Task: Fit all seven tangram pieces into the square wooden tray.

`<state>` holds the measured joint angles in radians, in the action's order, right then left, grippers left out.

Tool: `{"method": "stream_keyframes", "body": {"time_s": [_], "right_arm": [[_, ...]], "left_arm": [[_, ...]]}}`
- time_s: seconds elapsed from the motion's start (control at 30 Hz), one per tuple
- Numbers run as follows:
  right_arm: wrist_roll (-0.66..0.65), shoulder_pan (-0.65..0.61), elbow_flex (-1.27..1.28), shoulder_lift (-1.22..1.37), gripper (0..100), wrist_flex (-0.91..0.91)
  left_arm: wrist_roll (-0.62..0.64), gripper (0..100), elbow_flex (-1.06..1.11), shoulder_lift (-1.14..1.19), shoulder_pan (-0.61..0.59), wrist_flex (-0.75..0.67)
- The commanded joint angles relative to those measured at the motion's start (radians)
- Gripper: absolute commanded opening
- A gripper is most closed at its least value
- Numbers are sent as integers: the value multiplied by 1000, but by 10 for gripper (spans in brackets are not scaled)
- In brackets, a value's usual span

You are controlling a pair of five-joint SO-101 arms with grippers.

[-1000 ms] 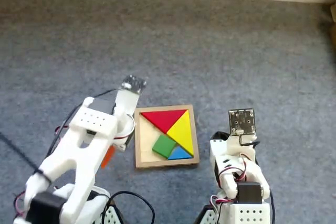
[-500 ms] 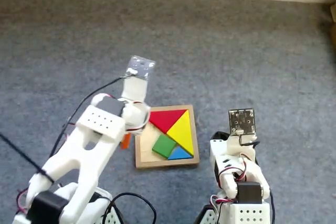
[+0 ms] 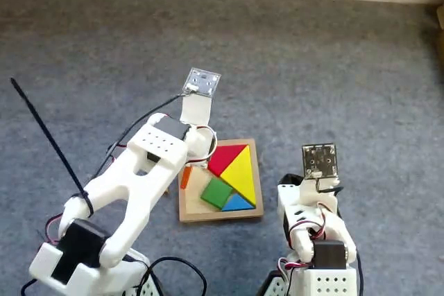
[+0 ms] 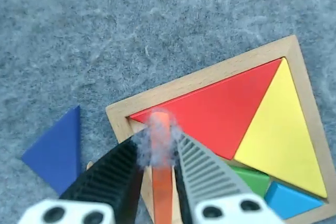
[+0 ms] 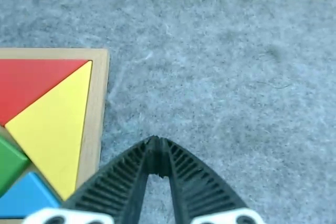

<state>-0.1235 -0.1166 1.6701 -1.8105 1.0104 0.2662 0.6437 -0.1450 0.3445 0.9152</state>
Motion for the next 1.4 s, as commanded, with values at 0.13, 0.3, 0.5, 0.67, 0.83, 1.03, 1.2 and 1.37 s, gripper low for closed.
{"method": "stream_keyframes", "body": {"time_s": [0.13,0.3,0.5,0.67,0.83,1.03,1.2,1.37], "right_arm": [[5,10,145,5,9,7],[5,12,145,5,9,7],[5,12,145,5,9,7],[5,12,145,5,9,7],[5,12,145,5,9,7],[5,12,145,5,9,7],[5,12,145,5,9,7],[5,12,145,5,9,7]], "left_arm": [[8,220,-56,-5,8,-11],[5,213,-58,-16,13,-9],[8,216,-48,-194,-7,94],[5,214,-2,-248,-50,106],[3,217,51,-170,-122,43],[2,215,39,25,-104,-17],[0,214,-42,122,-128,49],[-43,214,-65,143,-203,63]]}}
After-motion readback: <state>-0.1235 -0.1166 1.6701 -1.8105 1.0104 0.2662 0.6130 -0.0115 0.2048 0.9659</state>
